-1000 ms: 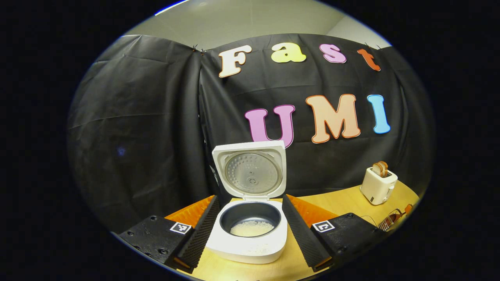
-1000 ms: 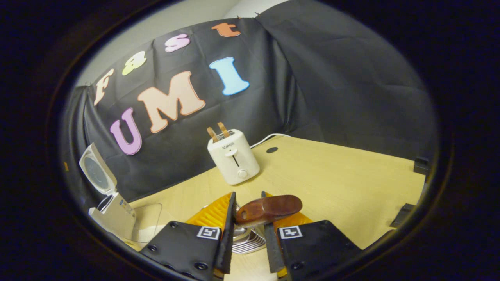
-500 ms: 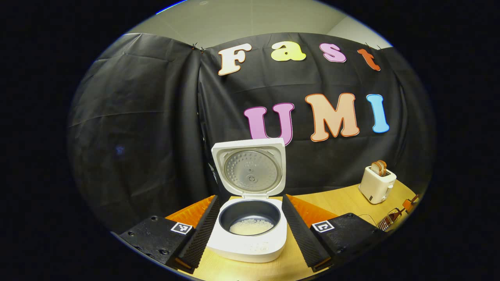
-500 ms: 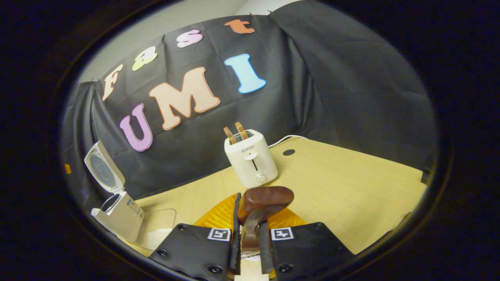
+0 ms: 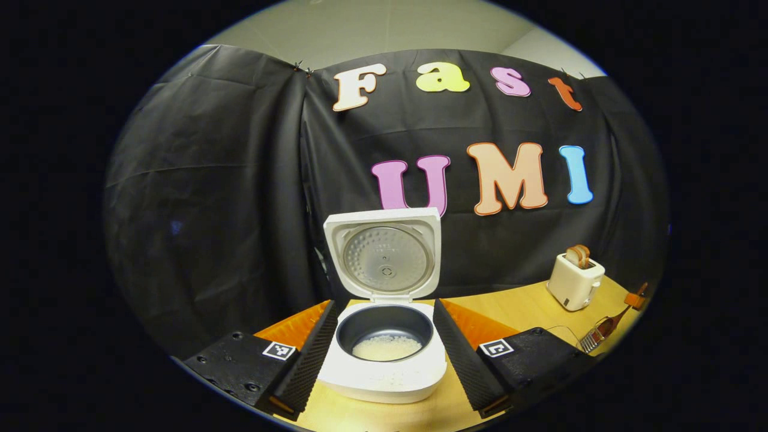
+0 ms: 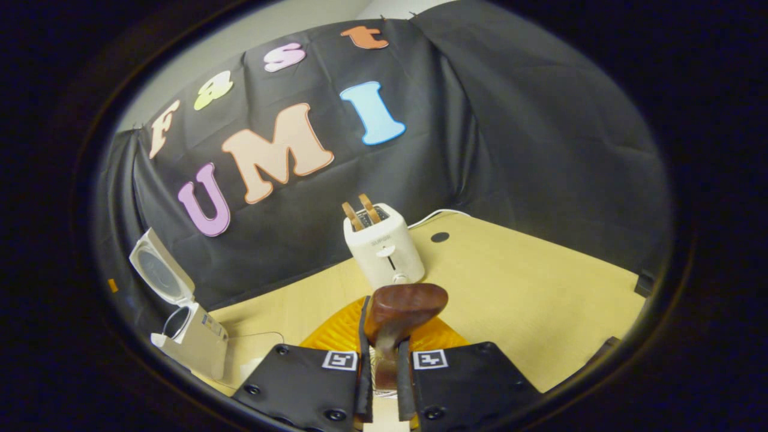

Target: Close the left gripper, press the button to open the rice cooker; take a wooden spoon from the chopstick holder with the right hand, scoop a spoonful of rice and pour it into the rice cooker, then put the wooden spoon back into the chopstick holder.

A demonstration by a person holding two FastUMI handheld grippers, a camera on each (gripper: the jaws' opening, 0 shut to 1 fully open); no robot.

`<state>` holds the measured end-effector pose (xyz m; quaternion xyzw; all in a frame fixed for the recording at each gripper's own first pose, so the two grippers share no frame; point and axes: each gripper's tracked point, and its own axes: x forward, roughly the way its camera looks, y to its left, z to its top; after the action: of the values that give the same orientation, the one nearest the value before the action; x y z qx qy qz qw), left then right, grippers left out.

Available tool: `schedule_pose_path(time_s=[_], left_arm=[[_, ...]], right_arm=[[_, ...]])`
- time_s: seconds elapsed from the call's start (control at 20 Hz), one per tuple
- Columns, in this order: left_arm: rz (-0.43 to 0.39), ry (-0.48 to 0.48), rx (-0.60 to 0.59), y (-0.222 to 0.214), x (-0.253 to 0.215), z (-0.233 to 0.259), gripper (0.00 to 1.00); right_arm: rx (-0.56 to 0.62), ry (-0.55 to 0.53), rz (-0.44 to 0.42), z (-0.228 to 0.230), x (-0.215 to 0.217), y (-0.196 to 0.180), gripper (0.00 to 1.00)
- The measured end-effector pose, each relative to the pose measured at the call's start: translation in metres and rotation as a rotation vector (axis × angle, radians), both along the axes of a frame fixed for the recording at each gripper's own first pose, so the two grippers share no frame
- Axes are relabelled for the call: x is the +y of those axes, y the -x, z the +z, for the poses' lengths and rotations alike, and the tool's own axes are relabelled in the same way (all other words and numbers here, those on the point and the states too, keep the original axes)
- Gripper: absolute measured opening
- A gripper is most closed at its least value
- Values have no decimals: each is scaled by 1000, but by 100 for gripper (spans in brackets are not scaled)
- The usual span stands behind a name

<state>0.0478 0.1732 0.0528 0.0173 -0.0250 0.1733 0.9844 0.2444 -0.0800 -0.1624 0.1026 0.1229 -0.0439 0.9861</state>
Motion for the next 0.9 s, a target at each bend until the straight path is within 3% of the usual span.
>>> schedule_pose_path(time_s=[0.25,0.55,0.7,0.9], left_arm=[[-91,24,-17,-11,-7,-1,95],[-153,115,-26,-16,4,-14,95],[-139,125,-19,-9,23,-20,96],[-105,134,-13,5,50,-27,95]], right_arm=[[-64,60,-4,56,23,7,17],[-112,84,104,93,105,15,19],[-113,86,194,87,163,18,18],[-39,131,301,38,232,19,19]])
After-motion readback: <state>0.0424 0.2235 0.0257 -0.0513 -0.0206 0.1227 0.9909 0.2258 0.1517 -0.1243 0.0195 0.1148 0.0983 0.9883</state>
